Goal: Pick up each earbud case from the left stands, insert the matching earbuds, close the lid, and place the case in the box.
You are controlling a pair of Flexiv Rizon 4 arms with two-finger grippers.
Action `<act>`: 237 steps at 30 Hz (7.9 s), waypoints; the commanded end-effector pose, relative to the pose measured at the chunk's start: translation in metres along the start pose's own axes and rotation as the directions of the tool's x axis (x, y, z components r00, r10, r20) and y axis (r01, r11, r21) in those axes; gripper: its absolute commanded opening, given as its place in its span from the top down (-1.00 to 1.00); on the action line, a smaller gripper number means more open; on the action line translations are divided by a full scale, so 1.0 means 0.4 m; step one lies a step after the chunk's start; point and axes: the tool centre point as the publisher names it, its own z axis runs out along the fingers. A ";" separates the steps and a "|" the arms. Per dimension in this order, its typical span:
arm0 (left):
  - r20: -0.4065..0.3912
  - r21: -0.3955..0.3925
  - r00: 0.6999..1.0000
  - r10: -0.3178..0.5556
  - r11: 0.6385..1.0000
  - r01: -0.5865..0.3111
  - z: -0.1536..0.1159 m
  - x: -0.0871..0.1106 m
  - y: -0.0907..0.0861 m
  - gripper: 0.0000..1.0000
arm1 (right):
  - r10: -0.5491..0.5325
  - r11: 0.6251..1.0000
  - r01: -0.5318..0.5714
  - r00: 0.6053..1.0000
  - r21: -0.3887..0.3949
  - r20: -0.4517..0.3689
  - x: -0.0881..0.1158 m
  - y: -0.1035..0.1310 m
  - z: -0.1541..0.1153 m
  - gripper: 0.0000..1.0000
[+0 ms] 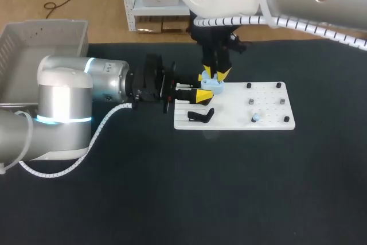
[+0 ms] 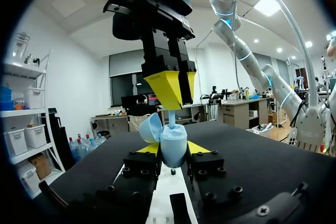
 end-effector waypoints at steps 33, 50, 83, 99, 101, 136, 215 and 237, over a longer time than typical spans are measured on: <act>0.007 -0.001 1.000 0.002 1.000 -0.002 0.001 0.009 0.000 1.00 | -0.043 0.995 0.043 0.999 -0.089 -0.006 0.025 -0.020 -0.023 -0.47; 0.007 -0.001 1.000 0.002 1.000 -0.002 0.001 0.009 0.000 1.00 | -0.369 0.830 0.386 0.921 -0.402 0.123 0.010 -0.160 -0.053 0.02; 0.007 -0.018 1.000 0.005 1.000 -0.005 -0.027 0.012 -0.012 1.00 | -0.383 0.802 0.404 0.913 -0.439 0.140 -0.117 -0.209 0.100 0.07; -0.018 -0.028 1.000 -0.026 0.999 0.025 -0.079 0.031 -0.046 1.00 | -0.375 0.836 0.395 0.918 -0.382 0.128 -0.119 -0.181 0.212 0.08; -0.018 -0.026 0.999 -0.027 0.999 0.026 -0.078 0.032 -0.048 1.00 | -0.373 0.838 0.399 0.917 -0.372 0.144 -0.124 -0.180 0.228 0.09; -0.016 -0.025 1.000 -0.026 0.999 0.025 -0.078 0.029 -0.047 1.00 | -0.326 0.884 0.368 0.927 -0.289 0.184 -0.172 -0.148 0.346 0.28; -0.016 -0.025 1.000 -0.026 0.999 0.025 -0.078 0.029 -0.047 1.00 | -0.465 0.857 0.447 0.885 -0.257 -0.008 -0.045 -0.160 -0.035 1.00; -0.016 -0.025 1.000 -0.026 0.999 0.025 -0.078 0.029 -0.047 1.00 | -0.623 0.744 0.620 0.779 -0.250 0.078 0.021 -0.094 -0.038 1.00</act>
